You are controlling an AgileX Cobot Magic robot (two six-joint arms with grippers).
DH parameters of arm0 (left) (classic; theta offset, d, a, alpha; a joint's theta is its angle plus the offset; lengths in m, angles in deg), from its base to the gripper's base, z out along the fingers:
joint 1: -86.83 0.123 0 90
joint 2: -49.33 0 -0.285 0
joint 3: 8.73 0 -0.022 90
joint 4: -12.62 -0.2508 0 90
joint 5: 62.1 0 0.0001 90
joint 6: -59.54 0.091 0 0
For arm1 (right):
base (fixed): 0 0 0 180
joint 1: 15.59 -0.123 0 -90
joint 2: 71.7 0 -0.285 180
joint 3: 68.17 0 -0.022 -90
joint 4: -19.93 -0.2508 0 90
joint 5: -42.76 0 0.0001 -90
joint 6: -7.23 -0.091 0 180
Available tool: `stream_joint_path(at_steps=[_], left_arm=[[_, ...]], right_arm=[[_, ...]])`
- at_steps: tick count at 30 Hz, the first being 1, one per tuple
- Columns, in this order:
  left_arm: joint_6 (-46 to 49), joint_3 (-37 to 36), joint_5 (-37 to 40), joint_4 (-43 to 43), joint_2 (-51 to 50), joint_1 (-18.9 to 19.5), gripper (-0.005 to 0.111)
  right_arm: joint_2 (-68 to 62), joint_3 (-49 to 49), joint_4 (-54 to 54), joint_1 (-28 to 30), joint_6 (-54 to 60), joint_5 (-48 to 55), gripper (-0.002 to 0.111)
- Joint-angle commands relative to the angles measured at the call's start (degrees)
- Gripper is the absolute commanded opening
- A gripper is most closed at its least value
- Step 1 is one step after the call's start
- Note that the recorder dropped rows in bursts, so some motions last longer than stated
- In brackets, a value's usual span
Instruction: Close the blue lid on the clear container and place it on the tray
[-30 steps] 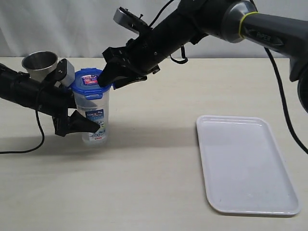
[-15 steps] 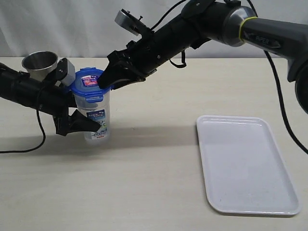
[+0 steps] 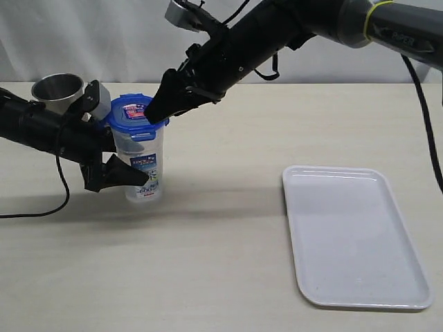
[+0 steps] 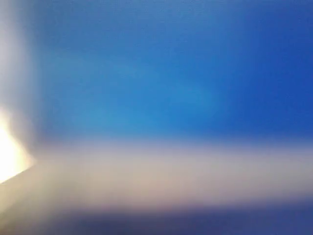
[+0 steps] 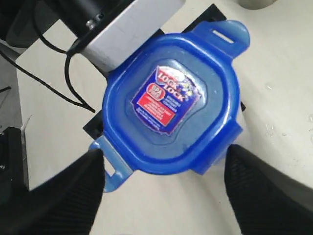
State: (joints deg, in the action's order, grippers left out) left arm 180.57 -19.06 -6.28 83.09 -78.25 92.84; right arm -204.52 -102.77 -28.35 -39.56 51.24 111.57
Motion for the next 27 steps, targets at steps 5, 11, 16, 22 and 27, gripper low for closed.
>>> stream_joint_path(at_steps=[5,11,16,22,27], left_arm=[[1.37,0.16,1.04,0.72,0.25,-0.05,0.000],[1.37,0.16,1.50,0.72,0.25,-0.05,0.000],[1.37,0.16,1.66,0.61,0.25,-0.05,0.000],[1.37,0.16,1.66,0.61,0.25,-0.05,0.000],[1.37,0.16,1.87,0.61,0.25,-0.05,0.000]], right_arm=[[7.53,0.05,5.30,-2.83,17.87,1.15,0.054],[7.92,3.51,29.06,-13.80,17.41,-8.91,0.046],[7.92,5.60,37.68,-17.40,14.85,-15.47,0.046],[7.92,7.57,38.23,-18.18,15.09,-15.81,0.046],[7.92,7.67,38.23,-18.18,15.10,-12.98,0.046]])
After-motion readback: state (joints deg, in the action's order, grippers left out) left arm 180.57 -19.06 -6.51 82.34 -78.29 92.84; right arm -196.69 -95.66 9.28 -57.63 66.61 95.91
